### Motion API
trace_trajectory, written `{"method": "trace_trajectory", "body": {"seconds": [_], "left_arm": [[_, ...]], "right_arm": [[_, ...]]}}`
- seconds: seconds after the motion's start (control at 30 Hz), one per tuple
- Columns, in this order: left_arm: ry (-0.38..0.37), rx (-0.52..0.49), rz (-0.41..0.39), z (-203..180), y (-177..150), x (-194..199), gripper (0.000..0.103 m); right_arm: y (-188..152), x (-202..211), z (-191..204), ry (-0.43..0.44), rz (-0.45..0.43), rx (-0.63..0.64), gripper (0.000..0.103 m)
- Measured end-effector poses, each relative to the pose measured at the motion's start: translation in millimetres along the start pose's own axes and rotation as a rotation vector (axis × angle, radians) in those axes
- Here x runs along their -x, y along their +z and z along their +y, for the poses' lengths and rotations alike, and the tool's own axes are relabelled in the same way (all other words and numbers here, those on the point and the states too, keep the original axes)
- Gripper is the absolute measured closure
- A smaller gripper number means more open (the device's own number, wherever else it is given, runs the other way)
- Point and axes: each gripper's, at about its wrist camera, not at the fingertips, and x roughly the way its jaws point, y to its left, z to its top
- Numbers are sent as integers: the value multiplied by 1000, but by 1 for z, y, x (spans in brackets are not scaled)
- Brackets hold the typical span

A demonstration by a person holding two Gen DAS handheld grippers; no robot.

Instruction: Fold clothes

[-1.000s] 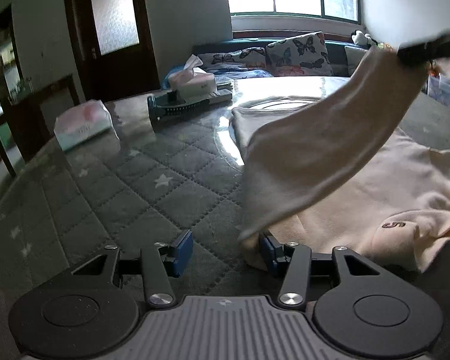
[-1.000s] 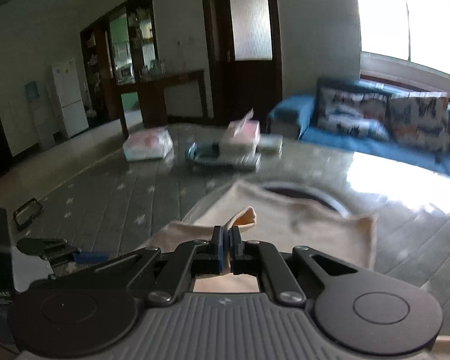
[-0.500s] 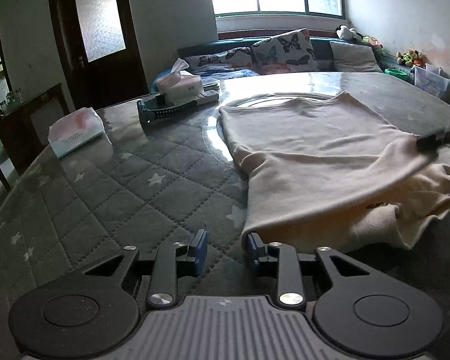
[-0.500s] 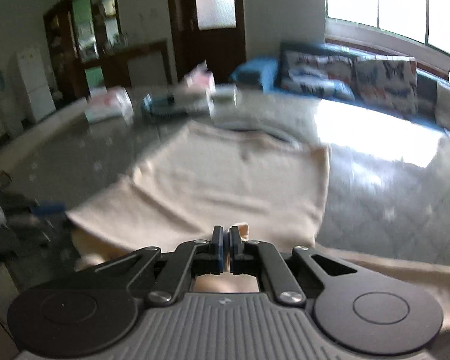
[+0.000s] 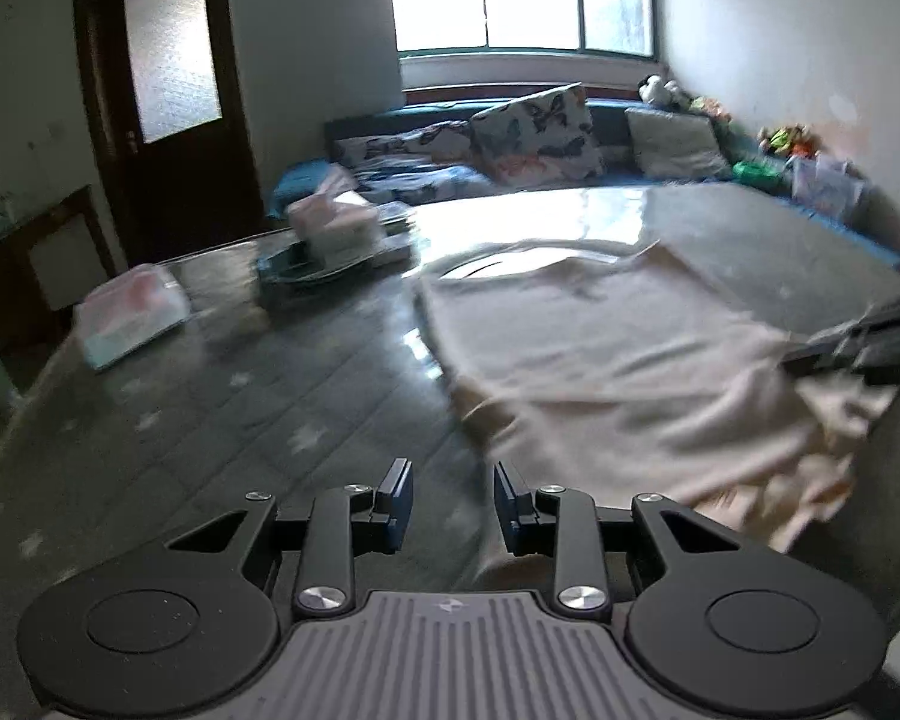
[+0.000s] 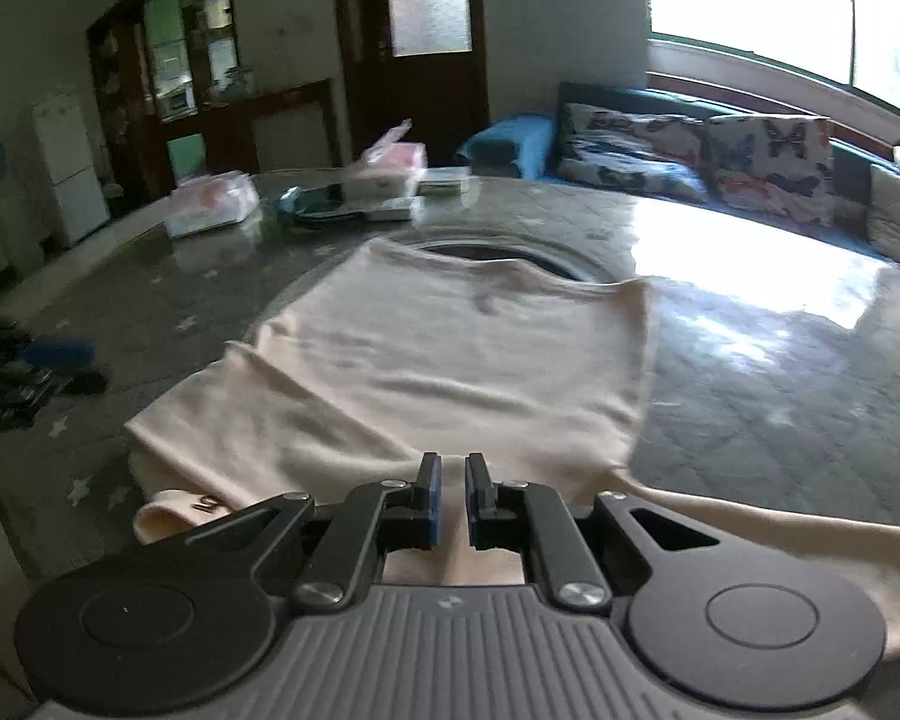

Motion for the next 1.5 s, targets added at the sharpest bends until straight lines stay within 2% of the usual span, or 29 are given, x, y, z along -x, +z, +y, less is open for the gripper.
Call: {"method": "trace_trajectory", "body": {"seconds": [0.13, 0.2, 0.33, 0.47, 0.63, 0.67, 0.7, 0.73, 0.83, 0.93, 1.0, 1.07, 1.33, 1.37, 1.5], "left_arm": [[-48, -6, 7, -17, 12, -31, 70], [-50, -13, 31, -23, 13, -50, 70], [-18, -26, 60, -28, 10, -75, 70], [-20, -17, 51, -26, 8, -75, 70], [-4, 1, 47, -24, 6, -75, 70], [-1, 5, 47, -24, 6, -75, 70], [3, 9, 46, -23, 6, -75, 70], [7, 13, 45, -23, 6, -75, 70], [18, 26, 43, -22, 5, -75, 69], [29, 33, 40, -24, 5, -75, 69], [35, 24, 39, -26, 5, -74, 69], [38, 19, 41, -26, 6, -74, 69], [59, 1, 50, -29, 8, -77, 66], [63, 1, 52, -30, 9, -77, 65], [75, -8, 59, -32, 11, -74, 64]], "right_arm": [[-2, -18, 11, 2, 9, 44, 95], [-3, -29, 9, -3, 38, 41, 95], [-5, -30, 1, 3, 40, 4, 95], [-6, -30, -6, 11, 40, -35, 85], [-8, -30, -16, 21, 41, -83, 83], [-8, -30, -18, 23, 41, -92, 85], [-9, -30, -20, 25, 41, -102, 95], [-7, -28, -20, 24, 29, -99, 98], [1, -21, -20, 8, -9, -81, 98], [-1, -26, -25, -15, 4, -85, 97], [-6, -33, -29, -25, 34, -98, 90], [-8, -26, -28, -31, 19, -94, 87], [-18, -9, -7, 8, 28, 33, 87], [-21, -11, -7, -2, 41, 35, 87], [-25, 6, -18, -12, -1, -27, 86]]}}
